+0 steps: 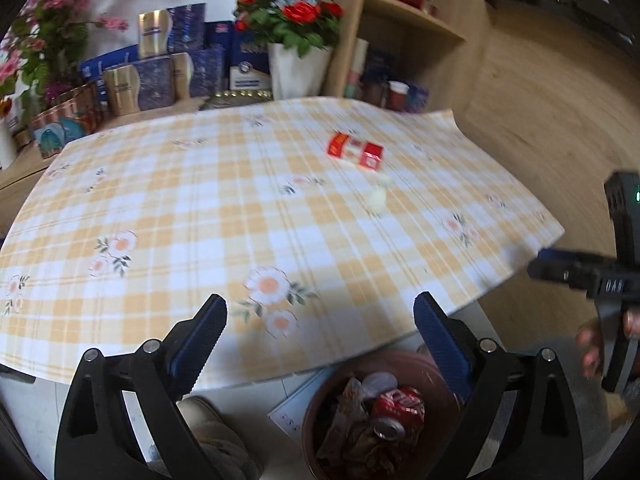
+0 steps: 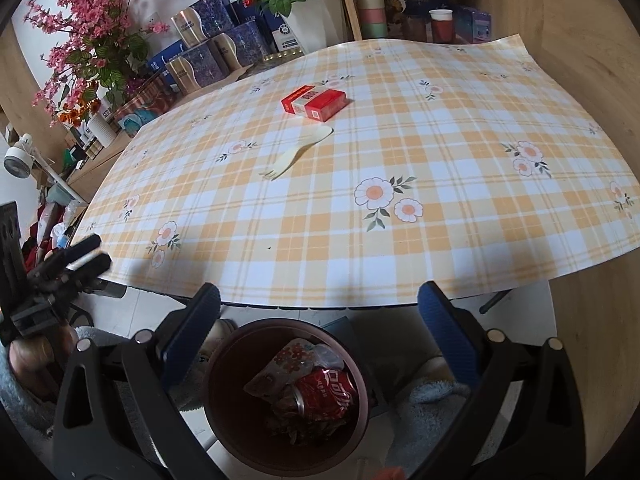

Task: Collect trash
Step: 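Move the left tool to the wooden fork and grasp it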

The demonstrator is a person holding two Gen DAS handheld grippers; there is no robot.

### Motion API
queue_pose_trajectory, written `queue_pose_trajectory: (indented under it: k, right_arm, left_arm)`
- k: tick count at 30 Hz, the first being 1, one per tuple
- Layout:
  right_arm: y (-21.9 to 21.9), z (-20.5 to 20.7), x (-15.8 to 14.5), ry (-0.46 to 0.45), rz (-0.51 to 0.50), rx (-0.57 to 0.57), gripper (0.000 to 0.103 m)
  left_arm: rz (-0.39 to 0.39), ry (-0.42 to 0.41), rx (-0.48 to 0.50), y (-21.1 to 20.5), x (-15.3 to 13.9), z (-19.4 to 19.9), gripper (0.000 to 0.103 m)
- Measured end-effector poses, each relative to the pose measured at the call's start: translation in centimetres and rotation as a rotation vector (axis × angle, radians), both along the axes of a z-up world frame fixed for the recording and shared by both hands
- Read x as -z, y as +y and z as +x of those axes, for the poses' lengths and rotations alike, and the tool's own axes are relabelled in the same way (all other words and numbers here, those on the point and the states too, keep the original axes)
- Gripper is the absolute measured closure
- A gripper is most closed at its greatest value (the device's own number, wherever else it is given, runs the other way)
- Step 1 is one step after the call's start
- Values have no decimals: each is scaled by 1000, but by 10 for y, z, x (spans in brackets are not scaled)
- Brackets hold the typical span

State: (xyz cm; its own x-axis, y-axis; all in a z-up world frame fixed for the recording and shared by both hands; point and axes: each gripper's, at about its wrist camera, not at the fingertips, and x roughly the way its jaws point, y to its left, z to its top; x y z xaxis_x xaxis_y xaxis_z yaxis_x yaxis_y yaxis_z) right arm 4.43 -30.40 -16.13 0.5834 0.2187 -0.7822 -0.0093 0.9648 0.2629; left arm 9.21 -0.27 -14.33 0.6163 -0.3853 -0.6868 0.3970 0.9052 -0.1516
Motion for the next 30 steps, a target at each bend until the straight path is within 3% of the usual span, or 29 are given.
queue_pose_trajectory:
  k: [9, 17, 26, 30]
  right_arm:
    - [-7, 11, 5, 14, 24, -1, 6]
    - [-9, 33, 10, 5, -78, -33, 6]
    - [-35, 73, 21, 17, -120, 9, 6]
    - [-47, 87, 28, 21, -102, 38, 6]
  left_arm:
    - [-1, -16, -28, 6, -3, 12, 11]
    - [23, -5, 2, -13, 3, 34, 11]
    - [47, 7, 102, -73, 7, 83, 12]
    - [74, 33, 198, -117, 18, 112, 16]
